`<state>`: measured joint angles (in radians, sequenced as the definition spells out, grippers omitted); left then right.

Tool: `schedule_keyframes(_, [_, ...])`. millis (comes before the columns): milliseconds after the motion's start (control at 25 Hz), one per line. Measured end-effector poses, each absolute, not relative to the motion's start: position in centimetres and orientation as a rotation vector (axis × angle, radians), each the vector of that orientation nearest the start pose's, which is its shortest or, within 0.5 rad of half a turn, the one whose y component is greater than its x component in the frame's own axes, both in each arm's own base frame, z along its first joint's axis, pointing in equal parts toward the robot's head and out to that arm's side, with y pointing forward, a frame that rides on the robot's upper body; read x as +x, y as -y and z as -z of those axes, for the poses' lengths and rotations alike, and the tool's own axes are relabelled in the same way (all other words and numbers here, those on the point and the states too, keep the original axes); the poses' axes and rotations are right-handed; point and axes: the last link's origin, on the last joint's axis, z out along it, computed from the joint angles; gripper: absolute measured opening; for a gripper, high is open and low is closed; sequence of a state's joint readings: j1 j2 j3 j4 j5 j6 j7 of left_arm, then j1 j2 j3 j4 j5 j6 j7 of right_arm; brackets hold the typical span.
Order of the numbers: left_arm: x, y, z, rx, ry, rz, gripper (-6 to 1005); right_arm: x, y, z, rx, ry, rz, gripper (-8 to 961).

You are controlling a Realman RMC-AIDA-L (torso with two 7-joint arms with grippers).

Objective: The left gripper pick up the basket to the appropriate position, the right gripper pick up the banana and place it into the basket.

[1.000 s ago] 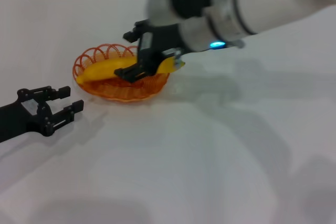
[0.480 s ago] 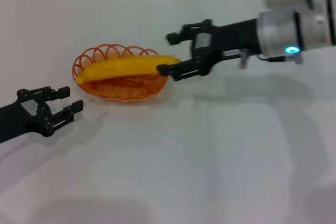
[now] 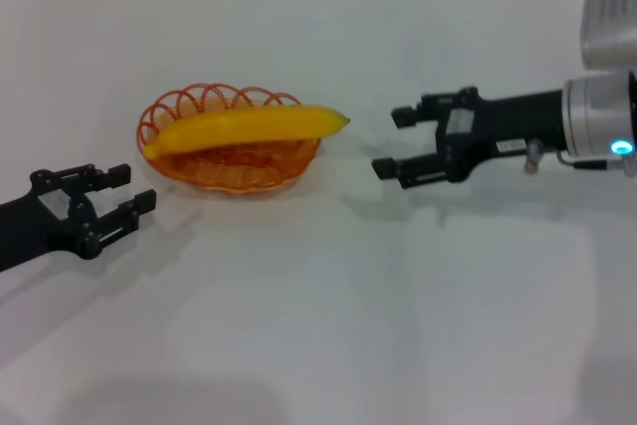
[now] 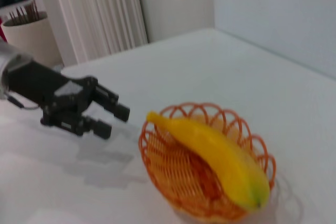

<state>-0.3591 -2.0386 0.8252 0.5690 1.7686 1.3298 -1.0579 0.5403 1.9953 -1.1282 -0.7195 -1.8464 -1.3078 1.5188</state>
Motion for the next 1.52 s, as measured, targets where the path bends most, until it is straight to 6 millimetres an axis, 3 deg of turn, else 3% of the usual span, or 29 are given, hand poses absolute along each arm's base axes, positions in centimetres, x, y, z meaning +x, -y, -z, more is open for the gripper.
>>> schedule_keyframes(400, [-32.8, -30.5, 0.0, -2.499, 0.501, 0.532, 467, 26.7, -34.8, 1.0, -2.784, -0.6, -0.341, 839])
schedule_keyframes(1520, [-32.9, -30.5, 0.0, -2.499, 0.499, 0.531, 467, 27.2, -34.2, 1.5, -2.773, -0.595, -0.352, 839])
